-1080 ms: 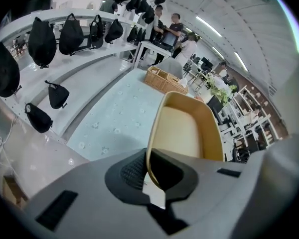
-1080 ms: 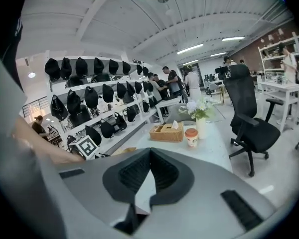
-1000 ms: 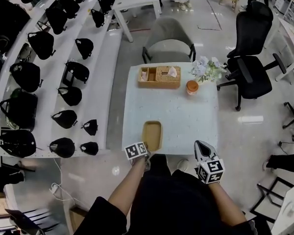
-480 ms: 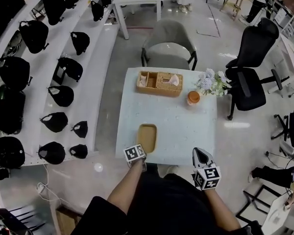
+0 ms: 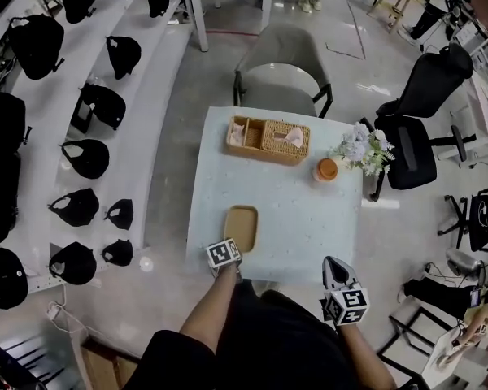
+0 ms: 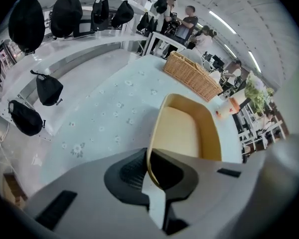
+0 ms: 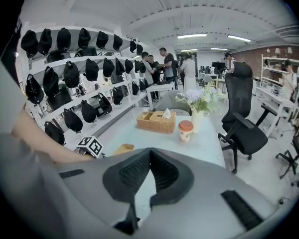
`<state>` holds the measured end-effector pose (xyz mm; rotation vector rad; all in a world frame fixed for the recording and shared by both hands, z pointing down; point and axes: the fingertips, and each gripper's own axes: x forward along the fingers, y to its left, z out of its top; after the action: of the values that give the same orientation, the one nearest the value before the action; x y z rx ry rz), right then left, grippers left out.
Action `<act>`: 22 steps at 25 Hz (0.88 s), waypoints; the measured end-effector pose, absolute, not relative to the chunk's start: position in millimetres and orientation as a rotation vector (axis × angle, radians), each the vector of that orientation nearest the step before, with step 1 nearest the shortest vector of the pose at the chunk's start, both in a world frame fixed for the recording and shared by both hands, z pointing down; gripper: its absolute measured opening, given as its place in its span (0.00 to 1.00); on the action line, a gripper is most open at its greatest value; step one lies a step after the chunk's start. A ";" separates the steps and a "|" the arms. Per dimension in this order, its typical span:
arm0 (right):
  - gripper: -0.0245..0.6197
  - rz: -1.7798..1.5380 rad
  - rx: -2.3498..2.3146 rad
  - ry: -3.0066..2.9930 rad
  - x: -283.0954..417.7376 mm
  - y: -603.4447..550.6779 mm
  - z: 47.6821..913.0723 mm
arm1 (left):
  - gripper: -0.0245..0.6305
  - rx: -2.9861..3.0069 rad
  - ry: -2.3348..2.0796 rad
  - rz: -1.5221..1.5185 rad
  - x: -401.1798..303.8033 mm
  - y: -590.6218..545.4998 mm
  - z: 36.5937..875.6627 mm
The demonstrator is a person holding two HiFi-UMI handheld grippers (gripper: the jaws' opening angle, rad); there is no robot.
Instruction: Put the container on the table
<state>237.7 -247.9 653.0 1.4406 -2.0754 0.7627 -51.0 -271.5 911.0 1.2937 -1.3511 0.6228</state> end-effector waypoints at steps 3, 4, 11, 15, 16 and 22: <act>0.04 0.774 1.444 -2.064 234.3 -255.8 654.8 | 0.06 1.290 -1.345 0.616 -51.1 -272.1 919.9; 0.04 0.772 1.439 -2.064 232.4 -258.0 655.4 | 0.06 1.285 -1.343 0.598 -49.8 -272.5 921.0; 0.04 0.789 1.397 -2.068 220.4 -256.4 660.4 | 0.18 1.294 -1.348 0.555 -37.4 -281.0 917.9; 0.04 0.791 1.404 -2.076 222.1 -253.7 659.1 | 0.29 1.318 -1.370 0.566 -41.2 -284.0 912.0; 0.04 0.792 1.404 -2.084 221.8 -253.7 657.5 | 0.30 1.328 -1.379 0.570 -43.8 -284.5 909.3; 0.04 0.769 1.394 -2.179 221.8 -247.4 640.9 | 0.33 1.476 -1.399 0.557 -46.3 -283.1 869.0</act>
<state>221.8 -247.4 640.9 1.3936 -2.1792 0.7690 -46.3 -283.1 869.0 1.4759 -1.3989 0.5566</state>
